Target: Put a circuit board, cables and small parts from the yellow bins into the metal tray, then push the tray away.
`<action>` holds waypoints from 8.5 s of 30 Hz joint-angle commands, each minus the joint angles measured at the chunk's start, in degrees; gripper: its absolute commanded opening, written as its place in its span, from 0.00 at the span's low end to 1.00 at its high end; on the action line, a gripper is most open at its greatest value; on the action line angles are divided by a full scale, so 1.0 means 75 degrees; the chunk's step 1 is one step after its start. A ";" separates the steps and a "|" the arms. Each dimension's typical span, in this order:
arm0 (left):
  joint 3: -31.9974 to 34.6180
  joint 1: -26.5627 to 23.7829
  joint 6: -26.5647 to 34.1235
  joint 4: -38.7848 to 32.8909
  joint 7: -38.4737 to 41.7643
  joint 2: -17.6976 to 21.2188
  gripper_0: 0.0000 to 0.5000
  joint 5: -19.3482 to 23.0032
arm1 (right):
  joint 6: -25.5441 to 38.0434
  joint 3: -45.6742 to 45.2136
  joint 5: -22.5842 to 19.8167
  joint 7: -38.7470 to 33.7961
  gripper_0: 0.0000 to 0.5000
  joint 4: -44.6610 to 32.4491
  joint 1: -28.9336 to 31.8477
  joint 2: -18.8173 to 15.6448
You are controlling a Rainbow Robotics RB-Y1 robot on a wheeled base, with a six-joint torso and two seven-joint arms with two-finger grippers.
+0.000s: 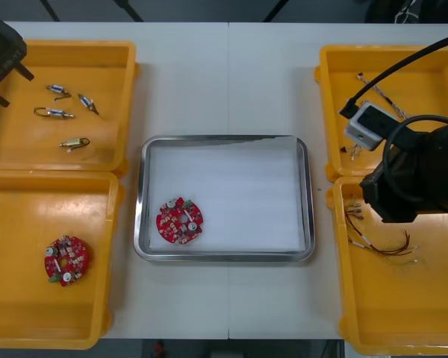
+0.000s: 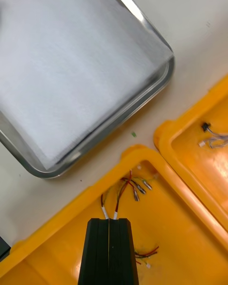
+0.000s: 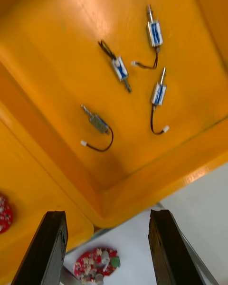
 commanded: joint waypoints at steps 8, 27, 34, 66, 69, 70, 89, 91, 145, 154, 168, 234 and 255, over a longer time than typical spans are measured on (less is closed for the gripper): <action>0.0221 -0.0519 -0.1268 0.1738 -0.0283 -0.0198 1.00 -0.1590 | 0.0019 0.1785 0.0012 -0.0633 0.00 -0.0134 -0.1429 -0.0222; -0.1068 -0.1199 -0.3753 0.3976 -0.0377 -0.1359 1.00 -0.3453 | 0.0019 0.1035 -0.0234 -0.0516 1.00 0.0136 -0.1125 -0.0398; -0.1092 -0.1199 -0.4397 0.4410 -0.0353 -0.1769 1.00 -0.4144 | 0.0019 -0.0113 -0.0598 -0.0609 1.00 0.0136 -0.0421 -0.0515; -0.3213 -0.1199 -0.6589 0.5523 0.0268 -0.2589 1.00 -0.5187 | -0.0656 -0.2211 0.0000 -0.0188 1.00 0.0206 0.3364 -0.1007; -0.3342 -0.1199 -0.6671 0.5523 0.0303 -0.2613 1.00 -0.5187 | -0.1007 -0.1859 0.0352 -0.0176 1.00 0.0218 0.3493 -0.0984; -0.3353 -0.1199 -0.6683 0.5523 0.0326 -0.2613 1.00 -0.5187 | -0.1066 -0.1789 0.0434 -0.0176 1.00 0.0218 0.3504 -0.0972; -0.3939 -0.1199 -0.7479 0.6168 0.0420 -0.2894 1.00 -0.5199 | -0.3046 0.0110 0.2145 -0.0211 1.00 0.1343 0.3575 -0.0351; -0.3939 -0.1199 -0.7561 0.6262 0.0408 -0.2941 1.00 -0.5223 | -0.3269 0.0250 0.2273 -0.0188 1.00 0.1483 0.3575 -0.0304; -0.4830 -0.1304 -0.7714 0.6414 -0.0623 -0.3011 0.00 -0.5832 | -0.4054 0.1117 0.3094 -0.0059 0.00 0.2444 0.3446 0.0000; -0.4807 -0.1574 -0.7573 0.5992 -0.2510 -0.2238 0.00 -0.3980 | -0.2730 0.0379 0.2977 0.0059 0.00 0.1284 0.3446 0.0000; -0.3635 -0.1586 -0.5968 0.4879 -0.5228 -0.1253 0.00 -0.1707 | -0.0972 -0.0922 0.1512 0.0316 0.00 0.0182 0.2883 0.0000; 0.0982 0.1637 -0.0495 -0.1555 -0.5685 -0.2320 0.00 -0.3019 | -0.2308 0.6250 0.0773 0.0656 0.00 0.3229 -0.3351 0.0832; 0.0971 0.1731 -0.0483 -0.1777 -0.5592 -0.2355 0.00 -0.3266 | -0.2882 0.7035 0.1547 0.0539 0.97 0.4026 -0.3351 0.1243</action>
